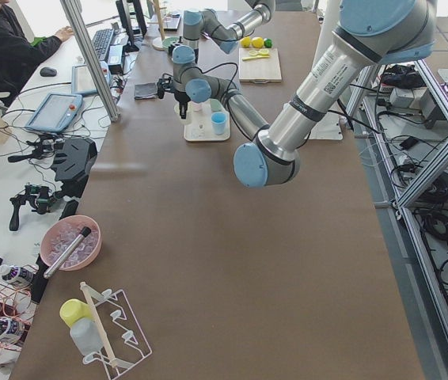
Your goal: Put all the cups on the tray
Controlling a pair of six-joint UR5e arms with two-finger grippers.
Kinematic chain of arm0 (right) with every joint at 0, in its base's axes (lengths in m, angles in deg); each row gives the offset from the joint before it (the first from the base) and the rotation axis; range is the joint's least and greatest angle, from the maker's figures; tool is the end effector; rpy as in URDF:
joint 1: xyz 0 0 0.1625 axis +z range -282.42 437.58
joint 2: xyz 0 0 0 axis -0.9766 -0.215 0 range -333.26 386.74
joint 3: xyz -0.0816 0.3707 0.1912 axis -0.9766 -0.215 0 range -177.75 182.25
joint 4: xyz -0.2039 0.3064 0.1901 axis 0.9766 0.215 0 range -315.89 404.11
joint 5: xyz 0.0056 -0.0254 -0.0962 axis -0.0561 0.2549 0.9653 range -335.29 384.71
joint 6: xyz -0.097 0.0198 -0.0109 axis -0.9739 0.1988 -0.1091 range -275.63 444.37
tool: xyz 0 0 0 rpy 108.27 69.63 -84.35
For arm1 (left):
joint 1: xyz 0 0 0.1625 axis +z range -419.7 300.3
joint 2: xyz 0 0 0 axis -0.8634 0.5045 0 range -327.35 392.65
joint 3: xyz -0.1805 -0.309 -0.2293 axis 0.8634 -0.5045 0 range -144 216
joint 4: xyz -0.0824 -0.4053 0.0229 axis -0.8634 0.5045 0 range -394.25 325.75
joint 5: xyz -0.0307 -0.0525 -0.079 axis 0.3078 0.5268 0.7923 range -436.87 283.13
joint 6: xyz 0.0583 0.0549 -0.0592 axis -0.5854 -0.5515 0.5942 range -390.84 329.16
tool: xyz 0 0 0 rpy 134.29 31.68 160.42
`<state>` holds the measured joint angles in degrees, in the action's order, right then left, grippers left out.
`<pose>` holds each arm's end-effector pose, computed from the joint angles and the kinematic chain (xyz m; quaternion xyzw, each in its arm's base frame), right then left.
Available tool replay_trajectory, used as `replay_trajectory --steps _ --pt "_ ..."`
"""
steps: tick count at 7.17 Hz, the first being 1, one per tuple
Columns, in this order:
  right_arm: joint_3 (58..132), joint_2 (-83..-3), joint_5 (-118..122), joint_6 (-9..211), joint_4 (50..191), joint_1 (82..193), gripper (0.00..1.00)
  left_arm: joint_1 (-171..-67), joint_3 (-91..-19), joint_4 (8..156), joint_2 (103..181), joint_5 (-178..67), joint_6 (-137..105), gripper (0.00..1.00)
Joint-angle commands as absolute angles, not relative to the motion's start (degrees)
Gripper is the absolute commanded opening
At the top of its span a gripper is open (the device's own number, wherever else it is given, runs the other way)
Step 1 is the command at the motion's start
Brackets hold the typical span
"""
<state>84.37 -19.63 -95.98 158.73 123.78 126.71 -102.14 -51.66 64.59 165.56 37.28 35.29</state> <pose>-0.4236 -0.6153 0.2285 -0.0034 -0.4492 0.1564 0.8796 0.4697 -0.5550 0.2021 0.0644 0.4461 -0.0571 0.8908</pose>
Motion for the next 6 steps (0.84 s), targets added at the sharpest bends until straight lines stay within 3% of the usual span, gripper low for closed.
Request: replay_trajectory --steps 1,4,5,6 --pt "84.43 -20.63 -99.46 156.62 123.83 130.13 1.0 -98.3 -49.7 64.98 166.51 32.75 36.13 0.0" --pt "84.43 -22.48 -102.55 152.85 123.83 133.04 1.0 -96.27 -46.88 65.07 167.65 29.66 36.48 0.02" --pt "84.43 -23.09 -102.73 151.36 123.83 133.74 1.0 -96.26 -46.88 65.07 167.65 29.39 36.31 0.66" --pt "84.43 -24.06 -103.42 149.87 123.83 134.62 1.0 -96.52 -47.75 64.98 167.74 29.3 35.79 0.98"
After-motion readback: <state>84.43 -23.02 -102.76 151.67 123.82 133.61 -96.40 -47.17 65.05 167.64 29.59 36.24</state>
